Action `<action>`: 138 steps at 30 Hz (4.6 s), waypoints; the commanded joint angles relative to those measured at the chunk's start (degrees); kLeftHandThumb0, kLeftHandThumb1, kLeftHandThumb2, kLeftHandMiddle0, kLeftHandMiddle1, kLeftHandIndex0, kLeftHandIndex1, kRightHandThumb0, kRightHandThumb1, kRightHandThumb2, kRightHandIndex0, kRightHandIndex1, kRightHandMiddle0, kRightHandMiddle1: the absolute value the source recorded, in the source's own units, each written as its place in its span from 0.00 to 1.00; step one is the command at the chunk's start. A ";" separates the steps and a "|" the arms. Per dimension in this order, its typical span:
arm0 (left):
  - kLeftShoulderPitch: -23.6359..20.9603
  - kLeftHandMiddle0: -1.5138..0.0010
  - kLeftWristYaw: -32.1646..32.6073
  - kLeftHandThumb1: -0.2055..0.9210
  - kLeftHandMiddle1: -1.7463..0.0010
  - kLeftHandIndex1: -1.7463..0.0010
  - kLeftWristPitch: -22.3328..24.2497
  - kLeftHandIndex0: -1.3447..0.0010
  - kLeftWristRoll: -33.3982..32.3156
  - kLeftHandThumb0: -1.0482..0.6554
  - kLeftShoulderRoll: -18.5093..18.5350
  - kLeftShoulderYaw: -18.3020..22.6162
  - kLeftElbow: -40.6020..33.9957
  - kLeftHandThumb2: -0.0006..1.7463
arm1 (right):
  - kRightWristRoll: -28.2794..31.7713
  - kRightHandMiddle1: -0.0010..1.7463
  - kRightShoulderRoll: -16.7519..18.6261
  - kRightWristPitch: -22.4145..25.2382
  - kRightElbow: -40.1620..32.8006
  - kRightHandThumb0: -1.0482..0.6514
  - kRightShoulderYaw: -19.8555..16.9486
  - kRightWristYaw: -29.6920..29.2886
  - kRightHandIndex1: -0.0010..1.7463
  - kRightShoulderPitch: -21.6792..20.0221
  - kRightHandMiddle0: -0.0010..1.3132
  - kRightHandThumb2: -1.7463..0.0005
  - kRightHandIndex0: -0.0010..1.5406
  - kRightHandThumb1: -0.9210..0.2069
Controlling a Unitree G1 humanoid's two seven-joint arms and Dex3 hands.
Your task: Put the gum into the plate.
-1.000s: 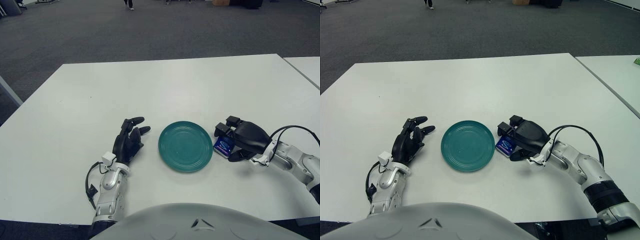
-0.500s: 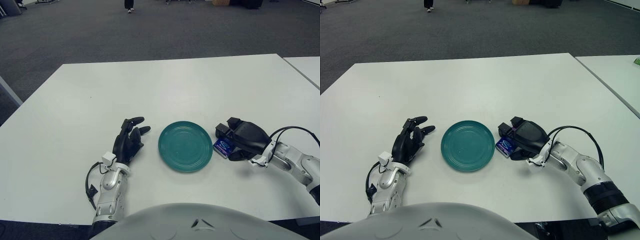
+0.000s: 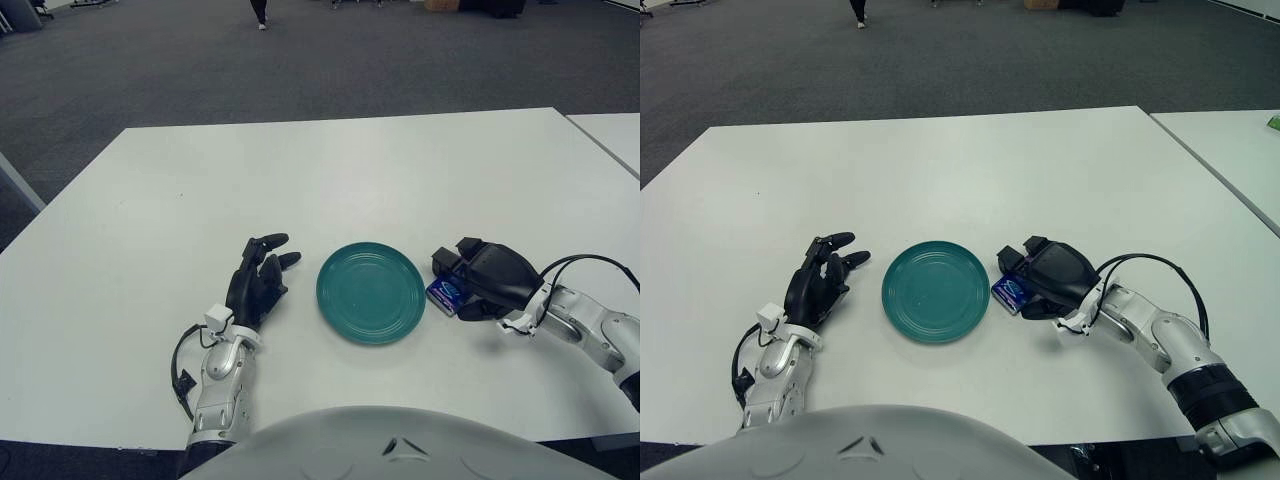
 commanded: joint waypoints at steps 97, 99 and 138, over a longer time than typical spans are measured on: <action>-0.23 0.76 0.67 1.00 0.41 0.25 1.89 0.87 1.32 0.17 0.23 -1.68 0.92 0.43 | 8.43 0.50 17.03 11.14 -15.19 0.03 4.67 22.32 0.30 -8.12 0.01 0.49 0.19 0.01; -0.24 0.76 0.99 1.00 0.41 0.25 1.68 0.86 1.91 0.16 0.37 -1.85 1.01 0.44 | 9.11 0.42 17.01 12.06 -16.92 0.01 4.37 23.87 0.20 -7.49 0.00 0.46 0.18 0.00; -1.38 0.76 -1.66 1.00 0.47 0.28 -4.81 0.87 1.28 0.12 0.47 -2.55 6.85 0.46 | 44.11 0.49 48.52 35.59 -16.85 0.12 -17.56 5.75 0.08 8.55 0.00 0.52 0.31 0.00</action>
